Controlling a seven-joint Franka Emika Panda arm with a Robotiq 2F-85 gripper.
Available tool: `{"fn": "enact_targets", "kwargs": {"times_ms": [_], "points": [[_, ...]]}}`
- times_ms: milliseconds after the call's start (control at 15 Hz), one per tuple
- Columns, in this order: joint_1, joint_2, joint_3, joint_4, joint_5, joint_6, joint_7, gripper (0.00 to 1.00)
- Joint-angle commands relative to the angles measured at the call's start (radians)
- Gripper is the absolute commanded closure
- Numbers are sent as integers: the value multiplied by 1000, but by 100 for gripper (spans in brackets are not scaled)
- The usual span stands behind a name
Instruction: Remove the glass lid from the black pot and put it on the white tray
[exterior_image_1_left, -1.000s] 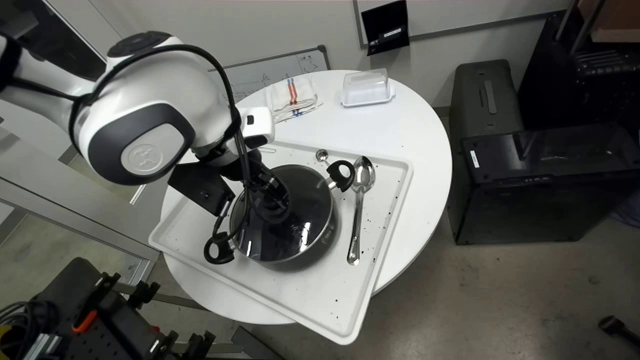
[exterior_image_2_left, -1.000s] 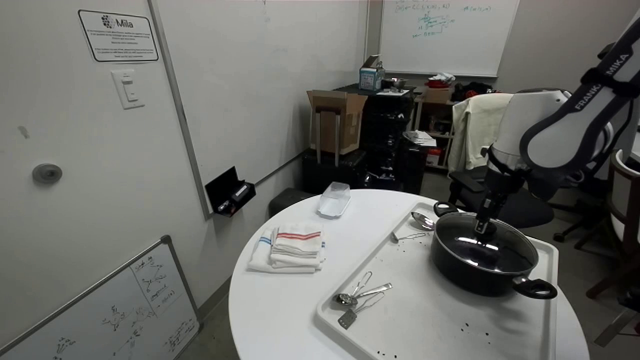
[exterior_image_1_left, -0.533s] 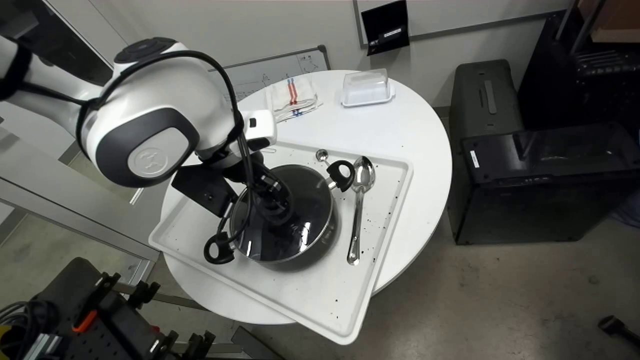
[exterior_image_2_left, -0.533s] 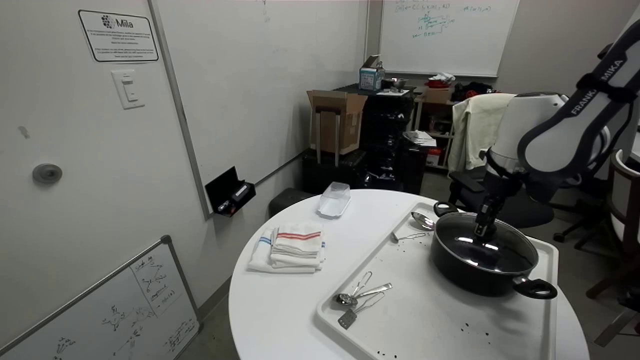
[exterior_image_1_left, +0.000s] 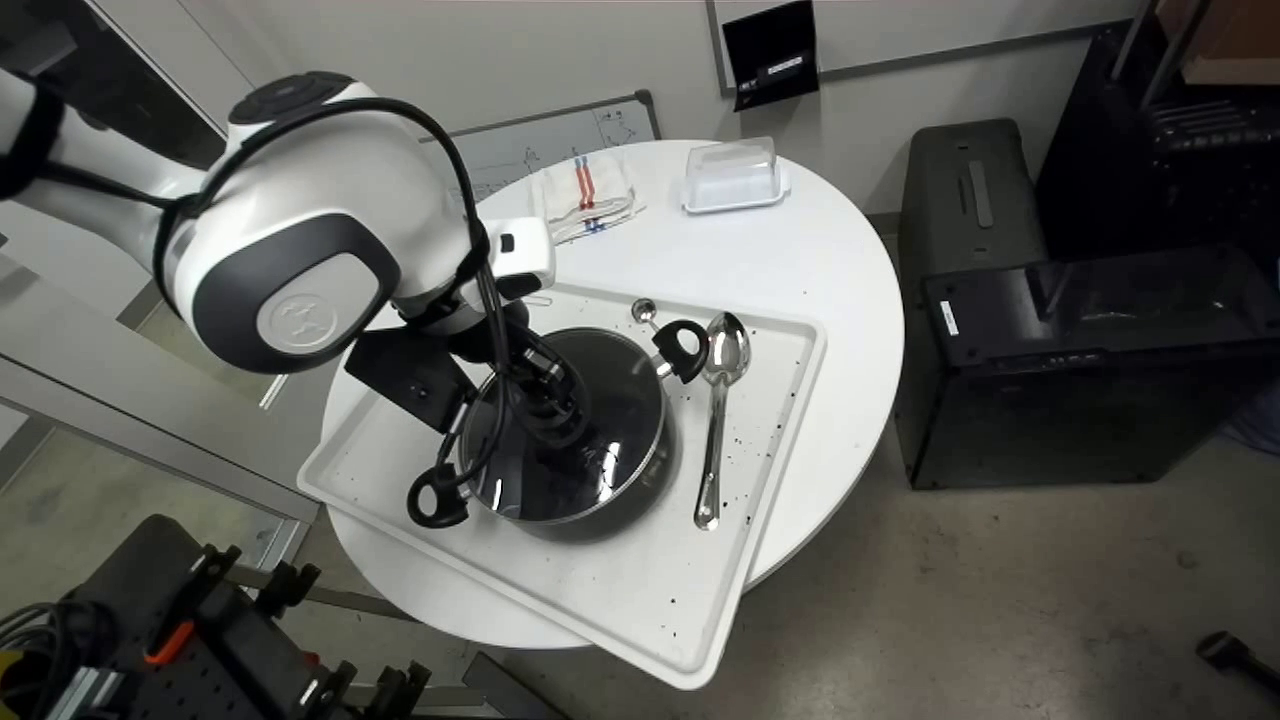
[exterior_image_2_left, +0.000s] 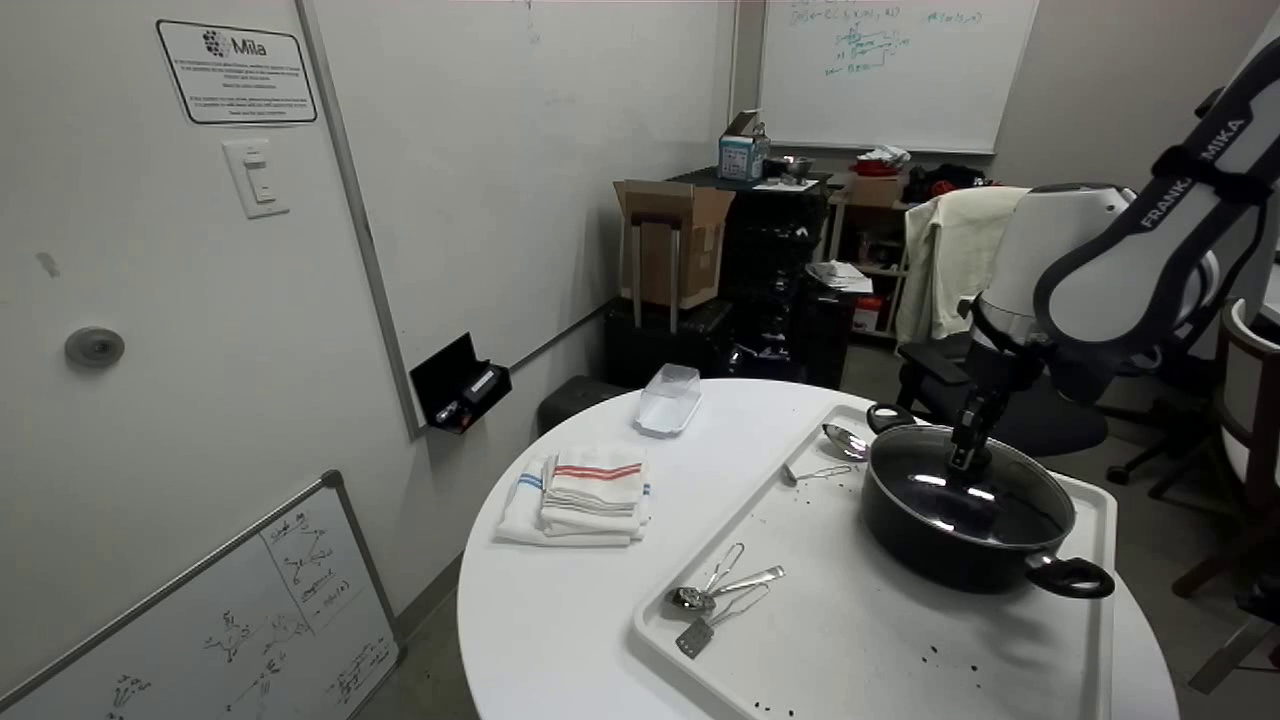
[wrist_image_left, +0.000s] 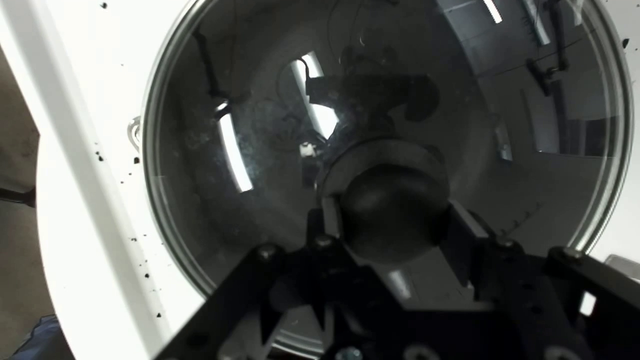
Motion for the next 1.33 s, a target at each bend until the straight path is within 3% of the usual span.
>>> {"fn": "enact_targets", "kwargs": {"times_ms": [0,733,1000,1267], "points": [[-12,-35,6,-12,-5,3,-28,75],[6,-184,38,-67,-8,-29,-88,75],[53,-195,68,-72,-17,-47,-82,75],[141,-181,80,-68,-50,-58,-57,75]]}}
